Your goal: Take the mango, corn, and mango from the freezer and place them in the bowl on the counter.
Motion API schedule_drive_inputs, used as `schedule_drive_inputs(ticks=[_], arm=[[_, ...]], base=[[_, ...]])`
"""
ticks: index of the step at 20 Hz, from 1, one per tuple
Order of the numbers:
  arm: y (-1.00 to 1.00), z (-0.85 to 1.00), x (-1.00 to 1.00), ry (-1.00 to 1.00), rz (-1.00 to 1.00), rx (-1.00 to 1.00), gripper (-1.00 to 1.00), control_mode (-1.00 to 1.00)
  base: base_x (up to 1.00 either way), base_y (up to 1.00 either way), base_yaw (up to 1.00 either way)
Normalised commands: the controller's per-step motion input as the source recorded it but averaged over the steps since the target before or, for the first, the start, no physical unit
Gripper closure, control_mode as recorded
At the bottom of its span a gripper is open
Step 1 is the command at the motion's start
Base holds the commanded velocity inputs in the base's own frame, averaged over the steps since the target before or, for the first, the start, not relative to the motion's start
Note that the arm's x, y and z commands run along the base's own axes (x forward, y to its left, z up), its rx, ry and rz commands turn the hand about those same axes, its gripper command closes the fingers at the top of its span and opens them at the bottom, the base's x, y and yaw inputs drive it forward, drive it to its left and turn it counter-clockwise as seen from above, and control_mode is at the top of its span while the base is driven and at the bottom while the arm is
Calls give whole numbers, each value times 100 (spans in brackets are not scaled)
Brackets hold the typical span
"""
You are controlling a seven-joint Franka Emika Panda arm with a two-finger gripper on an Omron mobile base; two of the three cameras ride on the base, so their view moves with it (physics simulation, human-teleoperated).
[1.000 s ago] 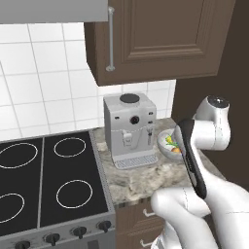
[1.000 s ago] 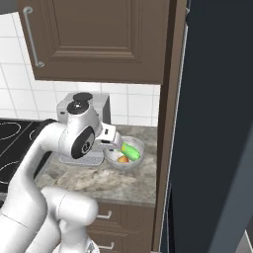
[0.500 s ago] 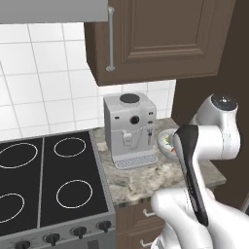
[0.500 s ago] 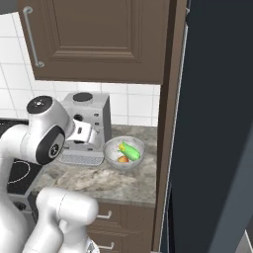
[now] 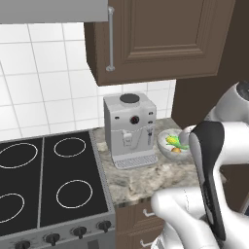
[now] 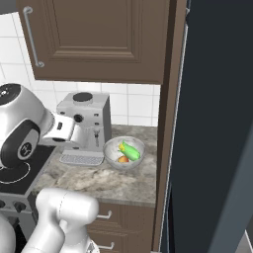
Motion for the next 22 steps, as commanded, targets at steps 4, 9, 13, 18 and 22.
schedule_drive_inputs(ticks=[4, 9, 13, 18, 22], arm=[[2, 41, -46, 0, 3, 1, -100, -100], [3, 8, -38, 0, 1, 1, -100, -100], [30, 2, -40, 1, 0, 0, -100, -100], [29, 4, -22, 1, 0, 0, -100, -100], [0, 18, -5, 0, 0, 1, -100, -100]], base=[[0, 0, 0], [0, 0, 0], [0, 0, 0], [0, 0, 0], [0, 0, 0]])
